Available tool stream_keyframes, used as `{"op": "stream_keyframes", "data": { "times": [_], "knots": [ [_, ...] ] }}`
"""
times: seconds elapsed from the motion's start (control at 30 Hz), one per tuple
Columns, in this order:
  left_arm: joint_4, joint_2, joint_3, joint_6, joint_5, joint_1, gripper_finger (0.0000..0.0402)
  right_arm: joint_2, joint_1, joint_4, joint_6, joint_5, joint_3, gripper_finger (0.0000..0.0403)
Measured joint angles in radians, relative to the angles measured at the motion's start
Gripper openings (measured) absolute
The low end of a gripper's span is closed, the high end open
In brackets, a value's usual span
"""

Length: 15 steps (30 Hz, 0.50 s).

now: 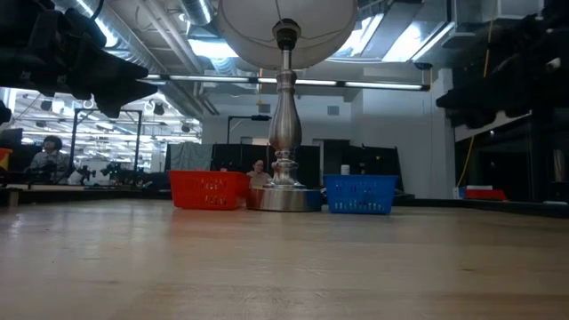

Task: Pick & Place School Supplies
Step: Return to Home Position

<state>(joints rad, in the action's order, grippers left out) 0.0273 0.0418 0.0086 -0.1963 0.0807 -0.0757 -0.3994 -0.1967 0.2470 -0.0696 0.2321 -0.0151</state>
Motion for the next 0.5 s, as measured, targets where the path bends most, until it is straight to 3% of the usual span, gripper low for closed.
{"op": "stream_keyframes", "data": {
  "times": [0.13,0.2,0.33,0.5],
  "knots": [
    [0.0,0.0,0.0,0.0,0.0,0.0,0.0203,0.251,0.002,-0.215,0.026,-0.01,0.0,0.016],
    [0.0,0.0,0.0,0.0,0.0,0.0,0.0203,0.331,0.006,-0.209,0.044,-0.034,-0.005,0.016],
    [0.002,0.0,0.0,0.0,0.0,0.0,0.0203,0.386,0.044,-0.232,0.083,-0.042,-0.01,0.0151],
    [0.002,0.0,0.0,0.0,0.004,0.0,0.0203,0.4,0.11,-0.419,0.105,-0.176,-0.067,0.0135]
  ]
}}
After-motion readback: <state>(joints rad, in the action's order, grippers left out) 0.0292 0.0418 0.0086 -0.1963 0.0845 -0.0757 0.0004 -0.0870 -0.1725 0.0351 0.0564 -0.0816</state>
